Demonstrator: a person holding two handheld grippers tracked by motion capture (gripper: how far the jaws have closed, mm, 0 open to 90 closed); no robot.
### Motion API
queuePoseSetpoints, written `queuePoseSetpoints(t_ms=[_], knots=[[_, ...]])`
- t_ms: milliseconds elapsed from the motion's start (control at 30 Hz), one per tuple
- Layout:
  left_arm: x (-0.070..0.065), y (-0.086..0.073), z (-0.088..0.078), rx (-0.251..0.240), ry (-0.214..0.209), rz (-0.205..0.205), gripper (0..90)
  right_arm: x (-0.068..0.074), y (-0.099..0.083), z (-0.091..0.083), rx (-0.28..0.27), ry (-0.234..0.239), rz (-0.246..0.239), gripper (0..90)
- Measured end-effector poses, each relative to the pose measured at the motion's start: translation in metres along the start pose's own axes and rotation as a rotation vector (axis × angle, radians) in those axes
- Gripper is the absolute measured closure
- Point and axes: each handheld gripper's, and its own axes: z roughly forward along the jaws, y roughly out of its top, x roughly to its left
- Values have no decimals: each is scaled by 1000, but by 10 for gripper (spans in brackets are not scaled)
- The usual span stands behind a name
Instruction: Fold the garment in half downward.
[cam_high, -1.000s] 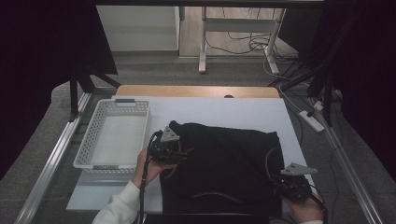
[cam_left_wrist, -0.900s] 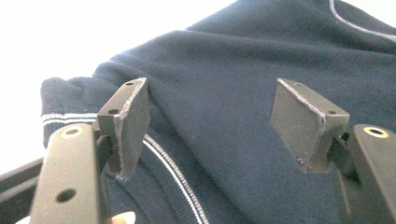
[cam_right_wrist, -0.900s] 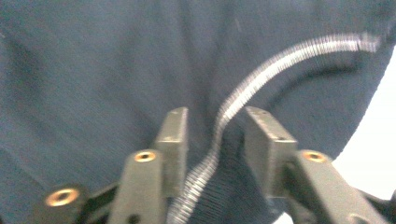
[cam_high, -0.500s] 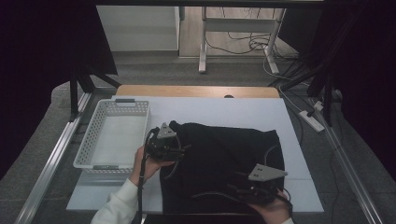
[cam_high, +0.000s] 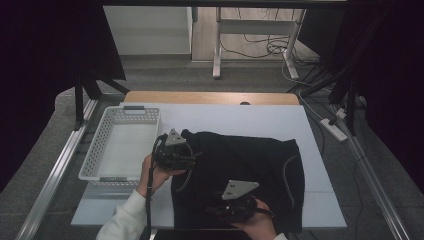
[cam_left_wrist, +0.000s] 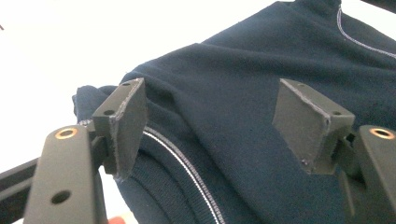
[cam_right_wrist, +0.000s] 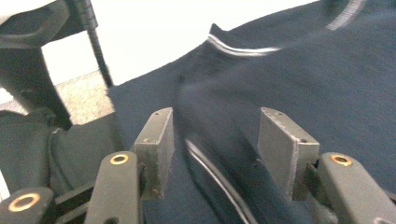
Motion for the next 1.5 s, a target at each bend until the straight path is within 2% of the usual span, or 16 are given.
queuePoseSetpoints(t_ms=[200, 367, 500, 567, 600, 633, 667, 733, 1033, 1100, 1133, 1167, 1200, 1333, 1400, 1500], knots=[[2, 0, -3, -8, 6, -6, 270, 12, 11, 27, 42, 54, -52, 476], [2, 0, -3, -8, 7, -7, 268, 7, 6, 39, 101, 40, -43, 481], [3, -1, -3, -8, 12, -9, 268, -3, -2, 43, 137, 23, -1, 497], [3, -1, -3, -12, 21, -11, 268, -3, -2, 43, 135, 23, 8, 511], [4, -1, -4, -14, 25, -16, 268, -2, -3, 43, 141, -5, -29, 613], [4, -1, -4, -14, 25, -16, 269, -2, -3, 43, 141, -5, -29, 613], [4, -1, -5, -17, 25, -18, 269, -1, -3, 41, 142, 0, -42, 739], [5, -1, -6, -20, 28, -21, 269, 1, -2, 38, 137, 6, -44, 798], [10, -2, -10, -31, 34, -32, 268, 25, -3, 4, 79, 69, -71, 818], [11, -2, -10, -32, 36, -35, 267, 27, -9, 3, 90, 41, -73, 802], [11, -2, -10, -32, 38, -36, 266, 22, -12, 6, 88, 43, -35, 630], [11, -2, -11, -31, 38, -36, 266, 22, -12, 6, 88, 43, -35, 630], [11, -2, -11, -29, 39, -34, 266, 18, -10, 4, 71, 45, 6, 467], [11, -2, -11, -30, 36, -34, 265, 10, -6, -14, 23, 1, 14, 437], [11, -3, -9, -25, 35, -34, 264, -12, -12, -47, -14, -77, 67, 431], [11, -4, -8, -18, 35, -29, 263, -24, -25, -64, -8, -129, 103, 432]])
